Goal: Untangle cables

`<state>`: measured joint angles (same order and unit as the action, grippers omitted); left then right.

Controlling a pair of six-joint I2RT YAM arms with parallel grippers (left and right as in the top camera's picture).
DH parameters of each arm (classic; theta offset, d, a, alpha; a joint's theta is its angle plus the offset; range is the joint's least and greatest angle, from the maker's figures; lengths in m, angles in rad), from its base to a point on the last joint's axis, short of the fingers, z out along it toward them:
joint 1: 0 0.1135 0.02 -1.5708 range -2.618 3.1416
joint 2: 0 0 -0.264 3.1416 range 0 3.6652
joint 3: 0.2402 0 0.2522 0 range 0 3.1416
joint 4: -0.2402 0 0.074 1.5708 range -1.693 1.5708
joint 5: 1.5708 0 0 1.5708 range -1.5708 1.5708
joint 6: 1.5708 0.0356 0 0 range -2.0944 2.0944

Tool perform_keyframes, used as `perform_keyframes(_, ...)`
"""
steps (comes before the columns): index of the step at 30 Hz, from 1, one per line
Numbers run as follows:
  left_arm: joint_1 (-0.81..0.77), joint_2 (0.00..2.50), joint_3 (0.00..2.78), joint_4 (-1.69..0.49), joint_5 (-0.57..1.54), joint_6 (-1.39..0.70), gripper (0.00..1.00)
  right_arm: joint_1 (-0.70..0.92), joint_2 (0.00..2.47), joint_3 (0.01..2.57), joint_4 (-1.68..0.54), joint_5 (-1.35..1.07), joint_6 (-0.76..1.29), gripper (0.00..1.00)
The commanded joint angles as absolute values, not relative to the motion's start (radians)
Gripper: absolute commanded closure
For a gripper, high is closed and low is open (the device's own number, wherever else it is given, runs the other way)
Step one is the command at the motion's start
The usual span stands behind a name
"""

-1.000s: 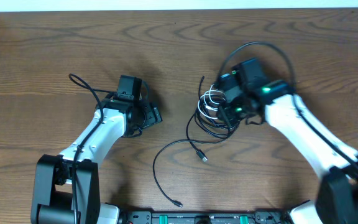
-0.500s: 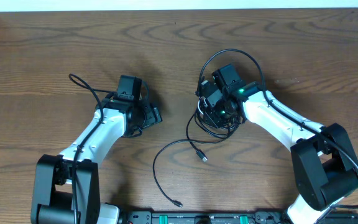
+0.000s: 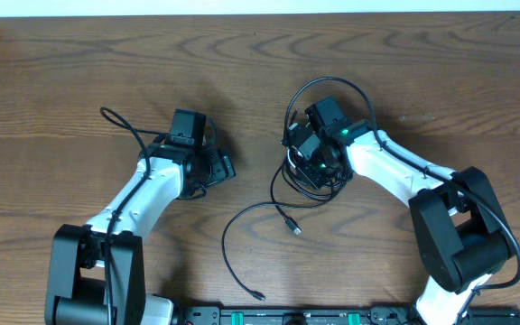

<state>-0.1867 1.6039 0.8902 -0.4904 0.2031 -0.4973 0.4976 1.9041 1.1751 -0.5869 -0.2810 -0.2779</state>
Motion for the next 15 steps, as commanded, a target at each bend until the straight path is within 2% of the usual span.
perform_keyframes(1,-0.184,1.609,0.887,-0.493,0.19,-0.495,0.18,0.501,1.908,1.174,-0.577,-0.26,-0.296,0.91)
perform_keyframes(4,-0.184,1.609,0.887,-0.493,0.19,-0.495,0.18,0.496,1.907,1.177,-0.576,-0.26,-0.284,0.99)
perform_keyframes(15,-0.184,1.609,0.887,-0.492,0.19,-0.495,0.18,0.49,1.749,1.207,-0.613,-0.332,-0.185,0.99)
